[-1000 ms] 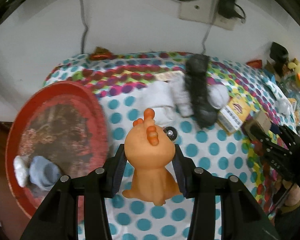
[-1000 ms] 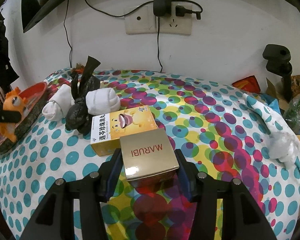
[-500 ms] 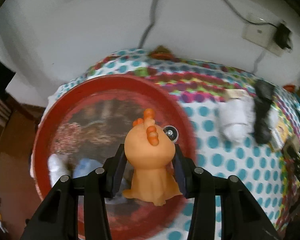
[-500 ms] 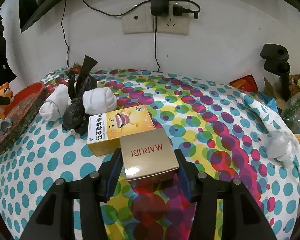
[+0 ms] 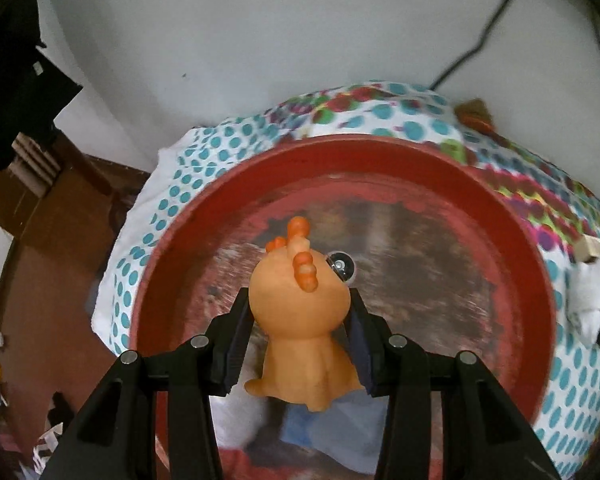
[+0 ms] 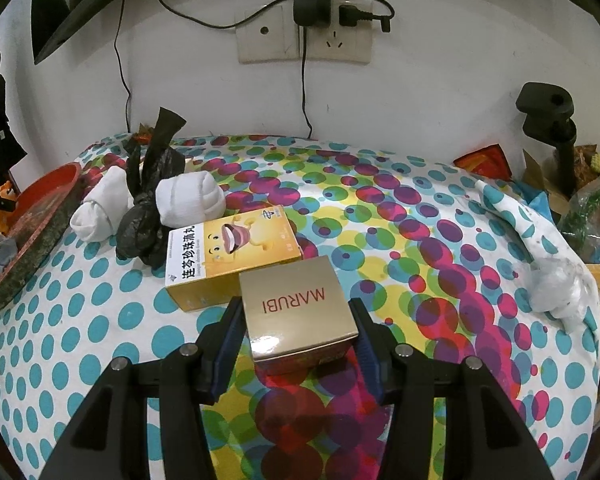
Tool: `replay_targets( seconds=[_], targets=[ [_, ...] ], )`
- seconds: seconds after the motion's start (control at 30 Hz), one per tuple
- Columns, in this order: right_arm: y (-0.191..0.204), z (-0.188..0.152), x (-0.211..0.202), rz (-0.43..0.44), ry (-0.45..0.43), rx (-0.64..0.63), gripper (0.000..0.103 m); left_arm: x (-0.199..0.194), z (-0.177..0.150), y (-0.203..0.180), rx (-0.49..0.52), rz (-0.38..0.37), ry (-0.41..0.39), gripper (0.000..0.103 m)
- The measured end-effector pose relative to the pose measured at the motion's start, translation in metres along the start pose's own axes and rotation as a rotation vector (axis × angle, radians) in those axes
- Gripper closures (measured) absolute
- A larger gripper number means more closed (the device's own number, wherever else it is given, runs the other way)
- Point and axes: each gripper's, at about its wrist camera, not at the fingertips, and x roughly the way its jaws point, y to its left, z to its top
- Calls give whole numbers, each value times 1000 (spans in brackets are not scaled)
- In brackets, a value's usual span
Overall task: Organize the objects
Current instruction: 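Carry the orange toy with the left gripper into the red tray and release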
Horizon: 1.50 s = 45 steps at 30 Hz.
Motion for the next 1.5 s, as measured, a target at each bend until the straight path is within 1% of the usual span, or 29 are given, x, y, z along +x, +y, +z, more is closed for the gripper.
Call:
replay_targets(
  seconds=[0.1, 0.23, 0.33, 0.43, 0.6, 0.7, 0.77, 0.83, 1.0, 1.03, 1.23, 1.3, 1.47, 1.5],
  targets=[
    [0, 0, 0, -4, 3, 2, 51, 12, 7, 13, -22, -4, 14, 61],
    [-1, 0, 2, -13, 9, 2, 51, 25, 11, 26, -52, 10, 37, 61],
    [0, 0, 2, -19, 12, -1, 51, 30, 11, 31, -65, -6, 43, 61],
    [0, 0, 3, -19, 12, 0, 51, 31, 12, 33, -65, -16, 43, 59],
    [1, 1, 3, -29, 14, -7, 51, 31, 12, 31, -41, -5, 36, 58],
    [1, 0, 3, -30, 14, -8, 51, 30, 12, 33, -44, 0, 32, 52],
    [1, 0, 3, -31, 14, -10, 51, 27, 13, 35, -51, -3, 22, 45],
    [1, 0, 3, -31, 14, -9, 51, 24, 13, 36, -47, -7, 13, 42],
    [2, -1, 3, -32, 14, -10, 51, 8, 6, 34, -32, -16, -14, 40],
    [2, -1, 3, -33, 13, -11, 51, 4, 4, 33, -28, -19, -22, 37],
    [2, -1, 3, -37, 14, -14, 51, -24, -24, 28, -9, -22, -64, 26],
    [2, -1, 3, -42, 14, -18, 51, -35, -36, 28, -16, -33, -81, 24],
    [8, -1, 2, -72, 9, -43, 51, -58, -68, 32, -60, -52, -111, 11],
    [9, -2, 1, -82, 7, -53, 51, -60, -72, 33, -66, -54, -110, 10]
  ],
)
